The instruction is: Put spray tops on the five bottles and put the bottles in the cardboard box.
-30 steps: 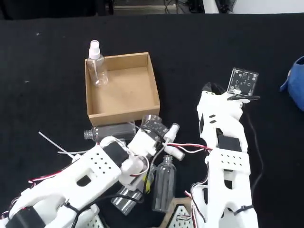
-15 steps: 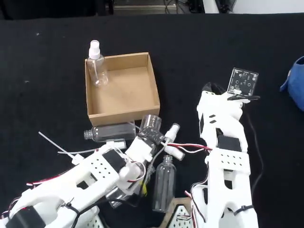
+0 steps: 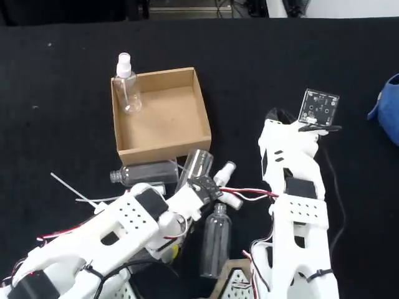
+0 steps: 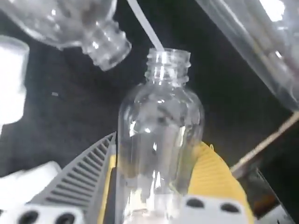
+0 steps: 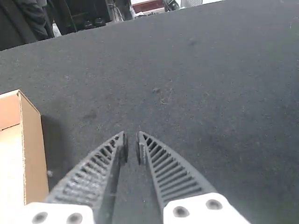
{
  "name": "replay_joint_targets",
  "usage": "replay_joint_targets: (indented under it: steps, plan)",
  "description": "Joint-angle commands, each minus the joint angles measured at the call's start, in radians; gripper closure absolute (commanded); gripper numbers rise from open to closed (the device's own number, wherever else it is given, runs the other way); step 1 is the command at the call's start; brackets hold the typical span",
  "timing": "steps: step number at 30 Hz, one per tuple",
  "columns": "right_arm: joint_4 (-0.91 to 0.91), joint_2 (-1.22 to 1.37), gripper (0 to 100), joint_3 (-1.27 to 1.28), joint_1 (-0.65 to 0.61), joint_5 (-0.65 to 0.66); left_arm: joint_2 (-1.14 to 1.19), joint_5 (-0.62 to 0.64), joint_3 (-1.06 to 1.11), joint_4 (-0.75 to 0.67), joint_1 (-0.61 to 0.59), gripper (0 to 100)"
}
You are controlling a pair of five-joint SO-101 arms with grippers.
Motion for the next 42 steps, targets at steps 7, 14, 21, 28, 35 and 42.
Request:
replay_joint_targets:
  steps: [7,14,21,28,35,42]
  plan:
    - [-0.029,-0.03,97.7,-0.059,0.014,0.002,-0.008,-0.508,-0.222,0.196,-0.163,97]
    - [-0.028,-0.028,97.7,-0.059,0.014,0.002,-0.008,-0.618,-0.381,0.232,-0.46,97]
    - [-0.028,-0.028,97.7,-0.059,0.014,0.002,-0.008,-0.83,-0.541,0.485,-0.645,97]
    - [-0.029,-0.028,97.7,-0.047,0.012,0.002,-0.008,-1.013,-0.607,0.483,-1.032,97]
    - [-0.029,-0.028,97.7,-0.044,0.011,0.0,0.005,-1.097,-0.519,0.296,-1.474,97]
    - [-0.028,-0.028,97.7,-0.027,-0.049,0.005,0.005,-1.091,-0.274,-0.118,-1.794,97]
